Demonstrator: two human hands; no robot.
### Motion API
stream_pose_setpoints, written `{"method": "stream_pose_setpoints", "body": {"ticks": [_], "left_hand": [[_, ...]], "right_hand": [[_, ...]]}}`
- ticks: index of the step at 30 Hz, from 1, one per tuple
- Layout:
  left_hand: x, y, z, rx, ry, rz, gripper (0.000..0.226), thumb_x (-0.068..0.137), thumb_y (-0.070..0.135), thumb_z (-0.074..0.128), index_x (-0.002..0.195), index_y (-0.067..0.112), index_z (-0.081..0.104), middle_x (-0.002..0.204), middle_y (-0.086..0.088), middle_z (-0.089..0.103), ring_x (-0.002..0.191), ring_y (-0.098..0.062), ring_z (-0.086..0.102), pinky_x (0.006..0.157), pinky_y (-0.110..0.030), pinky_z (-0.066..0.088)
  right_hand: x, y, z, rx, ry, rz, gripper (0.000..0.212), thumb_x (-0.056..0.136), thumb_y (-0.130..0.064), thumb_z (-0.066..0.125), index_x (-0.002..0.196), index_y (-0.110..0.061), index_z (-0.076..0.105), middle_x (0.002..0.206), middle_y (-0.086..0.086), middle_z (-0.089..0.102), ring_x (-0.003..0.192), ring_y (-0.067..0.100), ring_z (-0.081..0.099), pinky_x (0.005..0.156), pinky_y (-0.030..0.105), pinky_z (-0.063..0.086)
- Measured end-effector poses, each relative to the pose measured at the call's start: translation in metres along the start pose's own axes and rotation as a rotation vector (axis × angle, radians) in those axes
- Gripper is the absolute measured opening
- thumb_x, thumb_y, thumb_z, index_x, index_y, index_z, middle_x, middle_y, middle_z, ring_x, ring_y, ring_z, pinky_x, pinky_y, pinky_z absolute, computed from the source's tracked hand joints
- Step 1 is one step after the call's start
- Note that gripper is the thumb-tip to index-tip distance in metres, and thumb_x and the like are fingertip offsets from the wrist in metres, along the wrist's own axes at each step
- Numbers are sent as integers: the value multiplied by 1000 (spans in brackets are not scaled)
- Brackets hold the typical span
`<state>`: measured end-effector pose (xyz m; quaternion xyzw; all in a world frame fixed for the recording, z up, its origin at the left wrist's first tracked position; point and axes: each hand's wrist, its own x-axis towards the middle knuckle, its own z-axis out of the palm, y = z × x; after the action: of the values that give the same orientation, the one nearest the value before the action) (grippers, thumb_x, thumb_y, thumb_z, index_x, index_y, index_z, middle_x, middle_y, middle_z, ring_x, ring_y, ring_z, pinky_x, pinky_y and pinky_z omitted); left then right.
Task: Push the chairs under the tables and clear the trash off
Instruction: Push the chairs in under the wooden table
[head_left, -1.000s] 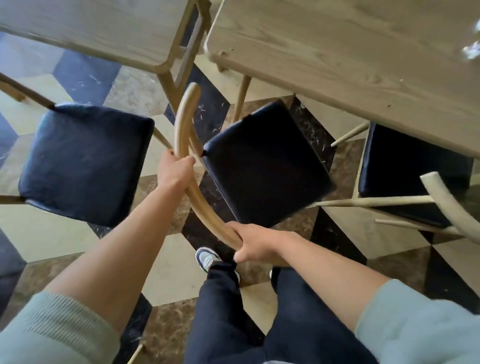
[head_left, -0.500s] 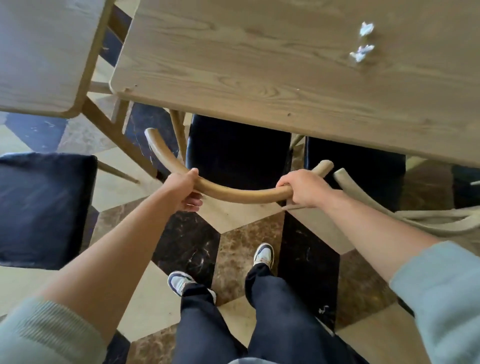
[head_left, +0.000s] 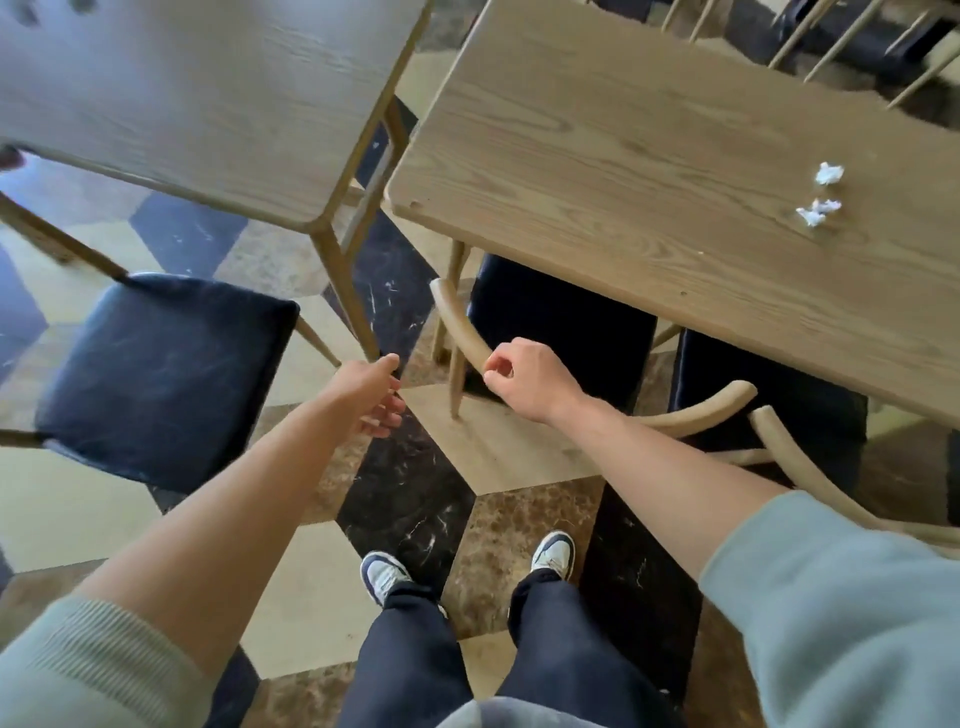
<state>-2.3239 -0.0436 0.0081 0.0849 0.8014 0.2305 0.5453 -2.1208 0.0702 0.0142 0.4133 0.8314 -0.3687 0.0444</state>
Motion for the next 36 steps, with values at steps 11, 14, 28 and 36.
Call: {"method": "stream_pose_setpoints", "body": {"ticks": [11,14,28,36], "left_hand": [[-11,-132,-292,-178,318,-82,31,101,29,49,105,3,65,83,-17,72,62,-28,64,57,-32,53],[-4,-148,-344,-229,358,-104,26,101,24,48,101,4,65,84,-17,70,63,-27,64,63,-35,55],[112,-106,-582,296,853,-24,21,93,24,61,104,10,72,100,-12,70,95,-30,65,84,-42,54],[227,-79,-680,472,618,157,53,92,43,72,133,14,58,123,-14,63,111,-32,63,97,-50,54]], "right_hand": [[110,-264,111,-138,-162,-165,18,94,-24,58,99,-15,73,99,4,71,92,22,62,81,35,51],[148,-318,144,-136,-228,-224,18,94,-22,57,98,-18,74,93,-1,68,89,19,61,78,32,47],[344,-468,281,25,-542,-202,16,90,-28,59,90,-23,74,91,-6,72,90,15,66,87,37,54],[377,-530,360,136,-615,-152,30,94,-46,62,111,-23,69,106,-3,71,95,15,64,89,40,54]]}}
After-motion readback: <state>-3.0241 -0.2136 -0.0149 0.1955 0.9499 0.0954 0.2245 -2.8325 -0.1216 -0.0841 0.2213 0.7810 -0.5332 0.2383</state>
